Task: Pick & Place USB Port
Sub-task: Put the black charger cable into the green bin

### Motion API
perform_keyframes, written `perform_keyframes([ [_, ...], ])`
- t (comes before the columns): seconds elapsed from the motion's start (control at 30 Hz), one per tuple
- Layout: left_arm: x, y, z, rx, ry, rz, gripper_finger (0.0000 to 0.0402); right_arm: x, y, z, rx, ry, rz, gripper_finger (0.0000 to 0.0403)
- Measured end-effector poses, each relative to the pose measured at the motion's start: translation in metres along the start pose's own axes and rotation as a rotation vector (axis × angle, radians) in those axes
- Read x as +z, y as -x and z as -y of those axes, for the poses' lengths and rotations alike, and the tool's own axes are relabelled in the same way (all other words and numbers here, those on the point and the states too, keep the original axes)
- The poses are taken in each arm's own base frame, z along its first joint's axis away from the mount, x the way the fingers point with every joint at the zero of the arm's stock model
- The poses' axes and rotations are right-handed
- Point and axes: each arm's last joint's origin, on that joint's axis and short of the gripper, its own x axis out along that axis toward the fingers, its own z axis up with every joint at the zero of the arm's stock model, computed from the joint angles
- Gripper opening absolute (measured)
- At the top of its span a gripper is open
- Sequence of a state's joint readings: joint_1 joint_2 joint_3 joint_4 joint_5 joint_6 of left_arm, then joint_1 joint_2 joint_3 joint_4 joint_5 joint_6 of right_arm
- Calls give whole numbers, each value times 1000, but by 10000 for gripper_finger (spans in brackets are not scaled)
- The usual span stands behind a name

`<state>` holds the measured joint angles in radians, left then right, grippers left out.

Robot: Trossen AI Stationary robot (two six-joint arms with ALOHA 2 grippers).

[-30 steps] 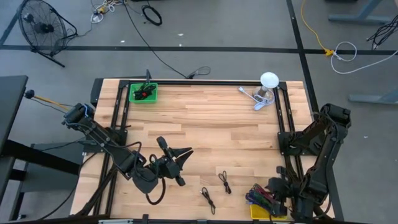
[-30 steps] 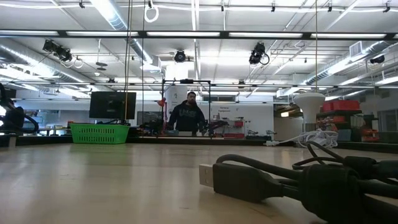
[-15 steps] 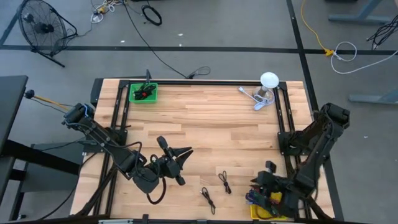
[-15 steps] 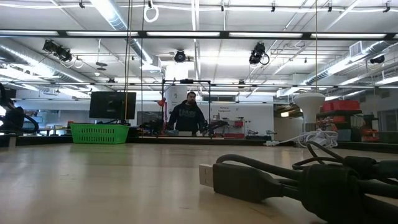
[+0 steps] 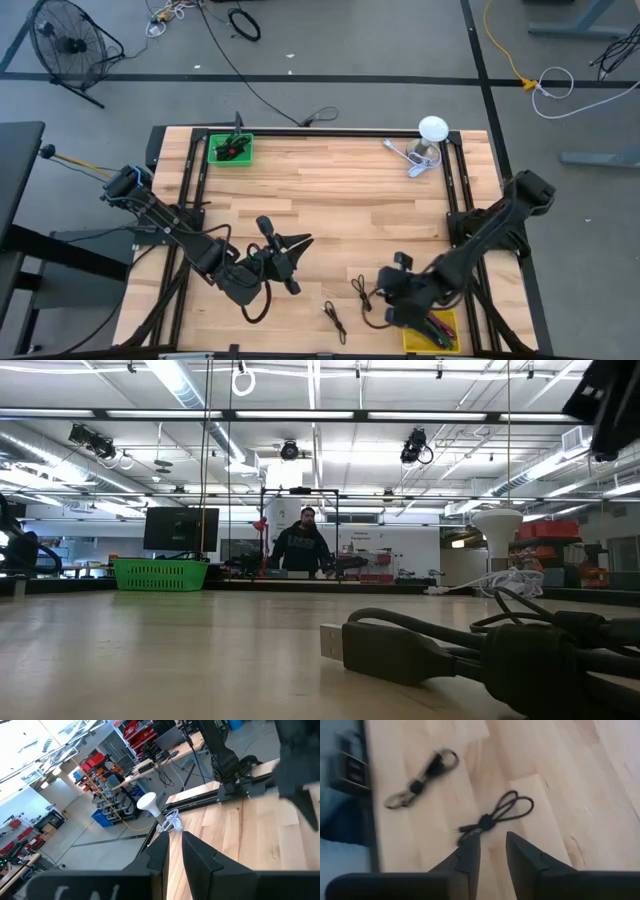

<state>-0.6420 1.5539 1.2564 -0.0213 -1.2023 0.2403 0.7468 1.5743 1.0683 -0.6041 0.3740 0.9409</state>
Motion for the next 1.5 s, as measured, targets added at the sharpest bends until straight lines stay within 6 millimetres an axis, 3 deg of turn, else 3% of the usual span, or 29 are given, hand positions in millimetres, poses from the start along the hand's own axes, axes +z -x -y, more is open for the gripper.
perform_keyframes([
  [0.27, -1, 0, 0, -1, -5, -3, 55, 1, -57, 6, -32, 6, -162, 145],
  [0.57, -4, 0, 1, -7, 2, -16, 55, 3, -89, 12, -37, -25, -207, 202],
  [1.5, -7, -5, 0, -24, 1, -34, 55, 20, -100, 17, 145, -17, -250, 179],
])
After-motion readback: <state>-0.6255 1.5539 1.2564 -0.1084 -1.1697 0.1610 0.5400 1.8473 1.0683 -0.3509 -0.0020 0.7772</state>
